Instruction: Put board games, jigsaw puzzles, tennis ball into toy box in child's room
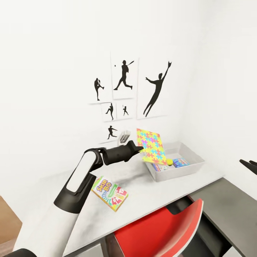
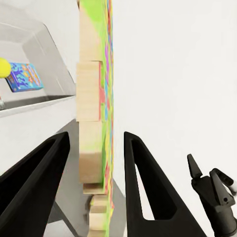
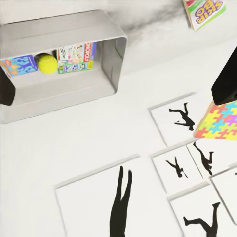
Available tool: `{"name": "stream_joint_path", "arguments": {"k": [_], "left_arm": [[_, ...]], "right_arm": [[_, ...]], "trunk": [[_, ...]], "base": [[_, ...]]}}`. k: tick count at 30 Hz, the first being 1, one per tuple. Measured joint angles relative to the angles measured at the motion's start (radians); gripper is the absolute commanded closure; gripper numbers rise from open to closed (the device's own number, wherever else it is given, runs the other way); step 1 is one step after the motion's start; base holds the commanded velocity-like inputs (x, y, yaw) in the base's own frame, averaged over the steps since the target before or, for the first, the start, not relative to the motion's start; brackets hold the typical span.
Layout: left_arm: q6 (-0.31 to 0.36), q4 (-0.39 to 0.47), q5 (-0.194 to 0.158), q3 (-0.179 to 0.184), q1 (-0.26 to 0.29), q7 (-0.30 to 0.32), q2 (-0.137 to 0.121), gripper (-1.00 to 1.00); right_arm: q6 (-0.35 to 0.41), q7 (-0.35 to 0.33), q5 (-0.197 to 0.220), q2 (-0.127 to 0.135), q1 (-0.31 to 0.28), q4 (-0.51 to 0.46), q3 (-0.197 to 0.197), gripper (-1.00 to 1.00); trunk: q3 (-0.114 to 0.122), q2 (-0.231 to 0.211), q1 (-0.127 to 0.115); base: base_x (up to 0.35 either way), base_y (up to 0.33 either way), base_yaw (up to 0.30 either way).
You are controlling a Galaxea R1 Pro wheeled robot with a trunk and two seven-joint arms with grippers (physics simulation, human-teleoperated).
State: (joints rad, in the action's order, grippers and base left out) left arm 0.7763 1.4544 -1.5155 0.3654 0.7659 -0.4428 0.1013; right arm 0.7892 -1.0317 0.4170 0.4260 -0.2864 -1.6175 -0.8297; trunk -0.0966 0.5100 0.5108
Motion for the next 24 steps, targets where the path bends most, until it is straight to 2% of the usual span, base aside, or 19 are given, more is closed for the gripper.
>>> {"name": "stream_joint_path", "arguments": {"k": [7, 10, 13, 15, 16, 17, 20, 22, 23, 24], "left_arm": [[-0.005, 0.031, 0.001, -0.016, -0.010, -0.016, -0.007, 1.00], [-0.014, 0.067, 0.001, -0.061, -0.043, -0.036, -0.011, 1.00], [-0.017, 0.104, 0.004, -0.144, -0.099, -0.047, -0.013, 1.00], [-0.017, 0.118, -0.002, -0.181, -0.117, -0.048, -0.015, 1.00], [-0.014, 0.143, -0.009, -0.264, -0.157, -0.043, -0.023, 1.00], [-0.010, 0.147, -0.005, -0.291, -0.162, -0.043, -0.026, 1.00], [-0.006, 0.151, -0.015, -0.311, -0.162, -0.043, -0.037, 1.00], [0.010, 0.152, -0.047, -0.317, -0.149, -0.055, -0.053, 1.00], [0.020, 0.152, -0.084, -0.320, -0.132, -0.084, -0.063, 1.00], [0.024, 0.152, -0.102, -0.321, -0.122, -0.107, -0.068, 1.00]], "right_arm": [[0.009, 0.001, 0.001, 0.002, -0.002, 0.000, 0.009, -1.00], [0.010, 0.001, 0.001, 0.002, -0.003, 0.000, 0.009, -1.00], [0.014, 0.002, 0.001, 0.002, -0.003, 0.000, 0.010, -1.00], [0.015, 0.002, 0.001, 0.002, -0.004, 0.000, 0.010, -1.00], [0.020, 0.002, 0.002, 0.003, -0.003, 0.000, 0.011, -1.00], [0.020, 0.001, 0.001, 0.003, -0.002, 0.000, 0.011, -1.00], [0.021, 0.000, 0.001, 0.003, -0.001, 0.000, 0.011, -1.00], [0.021, 0.000, 0.001, 0.003, -0.001, 0.000, 0.011, -1.00], [0.021, 0.000, 0.001, 0.003, -0.001, 0.000, 0.011, -1.00], [0.021, 0.000, 0.001, 0.003, -0.001, 0.000, 0.011, -1.00]], "trunk": [[0.000, 0.000, 0.000], [0.001, 0.000, 0.000], [0.003, 0.000, 0.000], [0.005, 0.000, 0.000], [0.006, 0.001, 0.000], [0.007, 0.000, 0.000], [0.009, 0.000, 0.000], [0.011, 0.000, 0.000], [0.012, 0.000, 0.000], [0.013, 0.000, 0.000]], "base": [[0.000, -0.324, -0.017], [0.000, -0.320, -0.147], [0.000, -0.212, -0.216], [0.000, -0.079, -0.245], [0.000, -0.021, -0.257], [0.000, -0.017, -0.258], [0.000, -0.008, -0.260], [0.000, -0.004, -0.261], [0.000, -0.002, -0.262], [0.000, -0.001, -0.262]]}}
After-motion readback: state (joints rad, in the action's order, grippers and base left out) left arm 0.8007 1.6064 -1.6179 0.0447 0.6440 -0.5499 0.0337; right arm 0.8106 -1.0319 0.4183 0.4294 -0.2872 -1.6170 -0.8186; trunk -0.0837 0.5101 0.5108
